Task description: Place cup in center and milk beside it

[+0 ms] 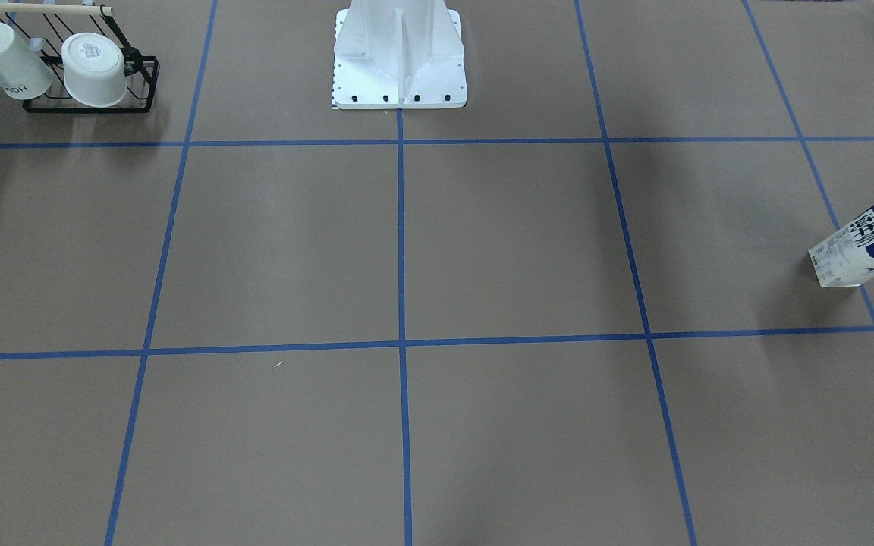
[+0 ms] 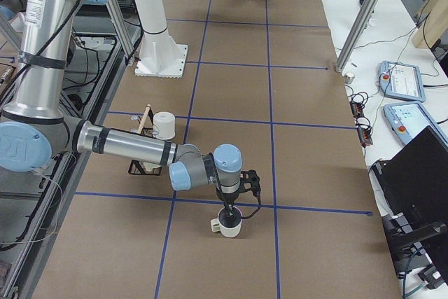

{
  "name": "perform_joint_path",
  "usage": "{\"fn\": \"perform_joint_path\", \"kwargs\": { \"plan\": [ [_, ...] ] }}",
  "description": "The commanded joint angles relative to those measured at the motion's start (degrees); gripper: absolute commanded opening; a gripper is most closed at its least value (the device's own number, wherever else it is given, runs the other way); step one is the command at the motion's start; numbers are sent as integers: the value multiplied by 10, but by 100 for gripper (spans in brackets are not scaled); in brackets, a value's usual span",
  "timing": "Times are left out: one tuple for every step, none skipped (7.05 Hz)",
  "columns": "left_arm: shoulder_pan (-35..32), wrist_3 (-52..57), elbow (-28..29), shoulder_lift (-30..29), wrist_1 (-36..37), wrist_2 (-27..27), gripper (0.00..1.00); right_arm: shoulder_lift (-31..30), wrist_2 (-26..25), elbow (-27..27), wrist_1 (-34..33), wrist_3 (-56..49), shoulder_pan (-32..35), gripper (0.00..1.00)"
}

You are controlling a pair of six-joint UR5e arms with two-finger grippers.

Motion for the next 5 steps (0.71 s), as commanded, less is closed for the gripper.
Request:
{"fn": "perform_joint_path", "kwargs": {
  "plan": [
    [0, 0, 1, 1, 0, 0, 98, 19, 7, 14, -1, 5, 0, 0],
    [0, 0, 1, 1, 0, 0, 98, 39, 12, 37, -7, 7, 1, 0],
    [1, 0, 2, 1, 0, 0, 98, 68, 16, 57, -9, 8, 0, 0],
    [0, 0, 3, 1, 0, 0, 98, 108, 25, 61, -9, 29, -5, 0],
    [1, -1, 4, 1, 0, 0, 98, 157, 44, 62, -9, 107, -37, 0]
  ]
}}
